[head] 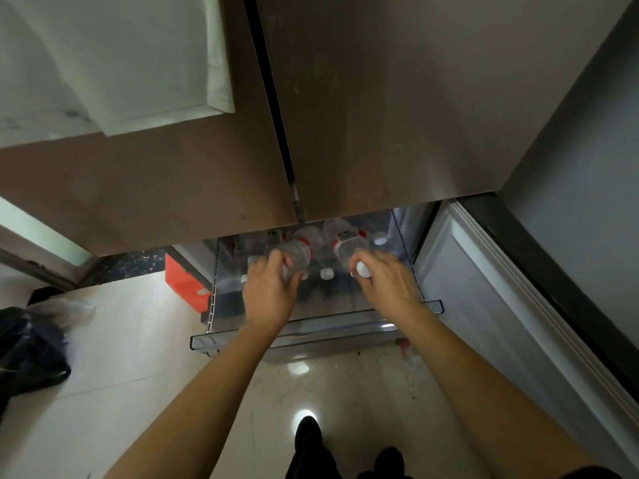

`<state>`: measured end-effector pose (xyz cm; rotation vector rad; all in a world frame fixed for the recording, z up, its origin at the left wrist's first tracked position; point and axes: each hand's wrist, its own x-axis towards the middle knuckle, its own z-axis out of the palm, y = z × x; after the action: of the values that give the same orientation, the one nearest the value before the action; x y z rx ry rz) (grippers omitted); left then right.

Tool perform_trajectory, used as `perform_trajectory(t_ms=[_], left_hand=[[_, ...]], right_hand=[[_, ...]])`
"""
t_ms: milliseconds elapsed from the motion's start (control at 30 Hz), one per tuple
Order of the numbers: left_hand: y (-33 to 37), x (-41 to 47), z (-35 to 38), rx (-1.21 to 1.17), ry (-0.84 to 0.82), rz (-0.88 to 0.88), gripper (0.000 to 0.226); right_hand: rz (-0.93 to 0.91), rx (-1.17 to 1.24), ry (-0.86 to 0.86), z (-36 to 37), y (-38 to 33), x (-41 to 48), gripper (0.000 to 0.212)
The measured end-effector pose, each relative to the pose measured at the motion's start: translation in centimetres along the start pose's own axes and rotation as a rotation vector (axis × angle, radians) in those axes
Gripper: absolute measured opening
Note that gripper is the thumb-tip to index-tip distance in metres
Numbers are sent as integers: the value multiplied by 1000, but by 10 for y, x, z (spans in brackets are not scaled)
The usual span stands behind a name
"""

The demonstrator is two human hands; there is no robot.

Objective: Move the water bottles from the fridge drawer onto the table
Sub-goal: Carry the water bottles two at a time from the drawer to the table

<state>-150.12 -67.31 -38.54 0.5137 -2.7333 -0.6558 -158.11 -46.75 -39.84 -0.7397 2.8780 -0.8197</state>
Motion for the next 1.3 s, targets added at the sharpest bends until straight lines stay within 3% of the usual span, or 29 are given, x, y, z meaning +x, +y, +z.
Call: perform_trajectory(t_ms=[200, 400, 567, 700, 800, 1033, 1133, 1300], left_hand=[[4, 4, -26, -35, -15, 103, 34], [-13, 8, -20, -27, -150, 97, 39], [-25, 9, -11, -120, -153, 111, 31], [-34, 10, -9, -256, -136, -42, 35], [-41, 8, -4, -217, -158, -45, 40], [-46, -6, 4, -222, -311, -135, 72], [-51, -4, 10, -221, -372, -128, 82], [-53, 1, 15, -347, -351, -167, 68]], right_hand=[[81, 166, 19, -39, -28, 13, 25], [155, 211, -120, -43, -33, 19, 26], [165, 233, -251, -23, -28, 9, 22], [227, 311, -211, -10, -29, 7, 44], [218, 158, -223, -2, -32, 6, 69], [262, 127, -208, 28, -38, -1, 90], [325, 248, -166, 37, -38, 0, 91], [385, 300, -118, 39, -37, 5, 86]])
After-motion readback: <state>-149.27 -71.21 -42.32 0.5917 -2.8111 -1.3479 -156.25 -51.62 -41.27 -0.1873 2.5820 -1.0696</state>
